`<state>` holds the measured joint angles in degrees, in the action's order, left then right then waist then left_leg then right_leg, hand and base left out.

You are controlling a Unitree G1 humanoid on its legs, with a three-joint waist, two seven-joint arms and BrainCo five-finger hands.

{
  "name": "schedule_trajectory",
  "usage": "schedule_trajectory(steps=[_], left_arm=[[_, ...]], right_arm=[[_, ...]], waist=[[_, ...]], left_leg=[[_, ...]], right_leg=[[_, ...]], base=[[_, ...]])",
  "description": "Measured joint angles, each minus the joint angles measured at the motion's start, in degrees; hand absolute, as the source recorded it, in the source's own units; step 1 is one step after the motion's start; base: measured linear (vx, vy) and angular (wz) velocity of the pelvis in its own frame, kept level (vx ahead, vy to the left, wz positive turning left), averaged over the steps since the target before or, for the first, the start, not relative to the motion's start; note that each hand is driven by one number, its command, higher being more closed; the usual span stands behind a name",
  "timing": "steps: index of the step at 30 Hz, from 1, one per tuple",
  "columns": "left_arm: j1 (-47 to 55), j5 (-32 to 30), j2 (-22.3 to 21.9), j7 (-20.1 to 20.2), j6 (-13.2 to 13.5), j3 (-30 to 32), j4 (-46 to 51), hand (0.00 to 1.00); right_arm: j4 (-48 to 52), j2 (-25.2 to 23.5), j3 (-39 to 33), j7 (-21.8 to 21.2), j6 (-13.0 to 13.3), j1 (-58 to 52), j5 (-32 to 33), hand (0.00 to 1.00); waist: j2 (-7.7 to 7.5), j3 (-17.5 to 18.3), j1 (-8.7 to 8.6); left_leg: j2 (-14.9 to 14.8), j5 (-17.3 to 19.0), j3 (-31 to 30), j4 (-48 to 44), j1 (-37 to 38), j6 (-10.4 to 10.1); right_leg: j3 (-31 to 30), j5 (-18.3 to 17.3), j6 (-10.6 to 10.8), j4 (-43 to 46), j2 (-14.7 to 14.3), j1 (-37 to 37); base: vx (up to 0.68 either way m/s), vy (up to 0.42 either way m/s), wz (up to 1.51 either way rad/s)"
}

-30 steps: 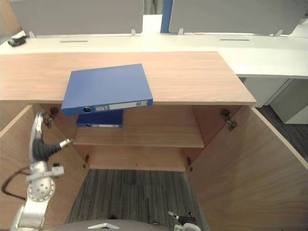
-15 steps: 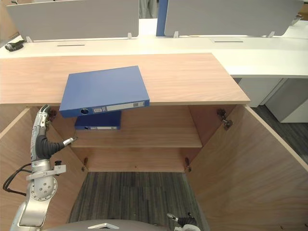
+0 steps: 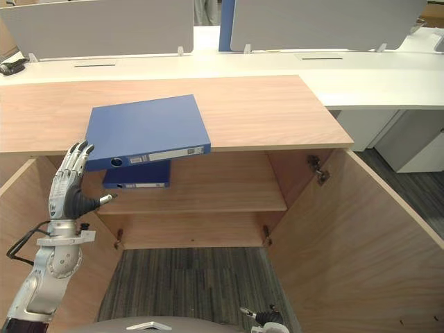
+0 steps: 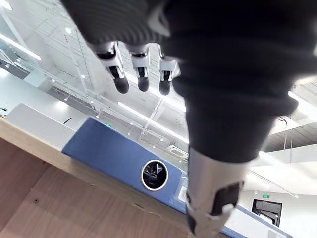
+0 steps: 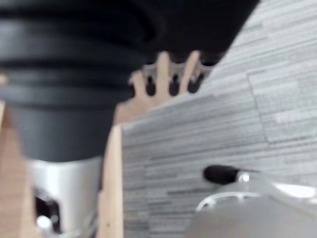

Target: Walk over to the cabinet, pick up the folder, carry it to the office cabinet, place the folder inside the office cabinet, then close the office cabinet door

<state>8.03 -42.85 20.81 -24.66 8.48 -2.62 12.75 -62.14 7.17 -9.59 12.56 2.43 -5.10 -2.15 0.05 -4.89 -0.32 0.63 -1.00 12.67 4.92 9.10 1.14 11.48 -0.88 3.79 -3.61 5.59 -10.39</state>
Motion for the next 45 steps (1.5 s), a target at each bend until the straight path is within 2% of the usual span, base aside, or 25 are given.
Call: schedule_trajectory(steps=[2, 13, 15, 30, 33, 34, 39, 45], left_arm=[[-0.86, -1.33, 1.15, 0.34, -0.59, -0.38, -1.21, 0.00], [-4.73, -6.35, 1.66, 1.61, -2.70, -1.04, -6.27, 0.00], [-5.71, -7.63, 3.12, 1.60, -3.50, -1.76, -7.93, 0.00], [-10.43, -15.16, 3.45, 0.75, -7.39, -2.17, -14.47, 0.00], [-11.39, -17.04, 3.45, -0.44, -8.11, -2.19, -16.28, 0.00], [-11.86, -17.41, 3.45, -0.83, -8.56, -2.20, -16.93, 1.00], [-15.74, -17.64, 3.46, -1.58, -9.91, -2.46, -19.13, 1.00], [-19.90, -18.24, 4.93, -3.46, -9.95, -3.35, -20.83, 1.00]], right_arm=[[0.01, 0.01, 0.00, -0.05, 0.00, 0.11, -0.01, 0.00], [0.11, 0.10, -0.21, -0.84, -0.02, 0.15, 0.02, 0.00], [0.13, 0.07, -0.21, -1.38, -0.02, 0.18, 0.01, 0.00], [0.16, 0.04, -1.90, -1.92, -0.02, 0.07, 0.29, 0.00], [0.17, 0.08, -1.99, -1.97, -0.01, 0.12, 0.70, 0.00], [0.17, 0.05, -1.99, -1.98, -0.01, 0.07, 0.73, 0.00], [0.16, 0.05, -2.75, -2.00, -0.01, -0.08, 0.79, 0.00], [0.16, 0.07, -2.93, -2.10, 0.00, 0.30, 2.21, 0.00]], waist=[[0.00, 0.00, -0.40], [0.05, -0.01, -1.53], [0.06, 0.00, -1.71], [0.05, 0.00, -2.70], [0.09, 0.02, -2.91], [0.15, 0.06, -2.97], [0.09, 0.06, -3.06], [0.15, 0.13, -3.36]], left_leg=[[-0.01, 0.00, 0.11, 0.00, 0.00, -0.01], [-0.08, 0.31, 1.50, 0.00, 0.02, -0.21], [-0.09, 0.31, 1.51, 0.00, 0.02, -0.21], [-0.11, 0.53, 2.14, 0.00, 0.10, -0.31], [-0.12, 0.81, 3.03, 0.00, 0.25, -0.18], [-0.08, 0.87, 3.06, 0.00, 0.27, -0.12], [-0.02, 1.00, 3.12, -0.01, 0.28, -0.01], [-0.04, 1.01, 3.17, -0.01, 0.33, -0.03]], right_leg=[[-0.10, 0.05, -0.04, -0.11, -0.01, 0.00], [-1.46, 0.89, -0.04, -1.03, -0.16, 0.12], [-1.47, 0.90, -0.03, -1.03, -0.17, 0.12], [-2.08, 1.26, 0.28, -1.33, -0.17, 0.32], [-2.99, 1.34, 0.33, -1.35, -0.18, 0.63], [-3.01, 1.34, 0.34, -1.35, -0.15, 0.63], [-3.01, 1.36, 0.37, -1.36, -0.11, 0.65], [-3.02, 1.36, 0.37, -1.39, -0.12, 0.64]], base=[[-0.01, -0.008, -0.02], [0.00, -0.013, -0.07], [0.00, 0.000, 0.00], [0.00, -0.004, -0.01], [-0.01, -0.017, -0.14], [0.00, -0.017, -0.08], [0.00, 0.000, 0.00], [-0.02, -0.023, 0.00]])
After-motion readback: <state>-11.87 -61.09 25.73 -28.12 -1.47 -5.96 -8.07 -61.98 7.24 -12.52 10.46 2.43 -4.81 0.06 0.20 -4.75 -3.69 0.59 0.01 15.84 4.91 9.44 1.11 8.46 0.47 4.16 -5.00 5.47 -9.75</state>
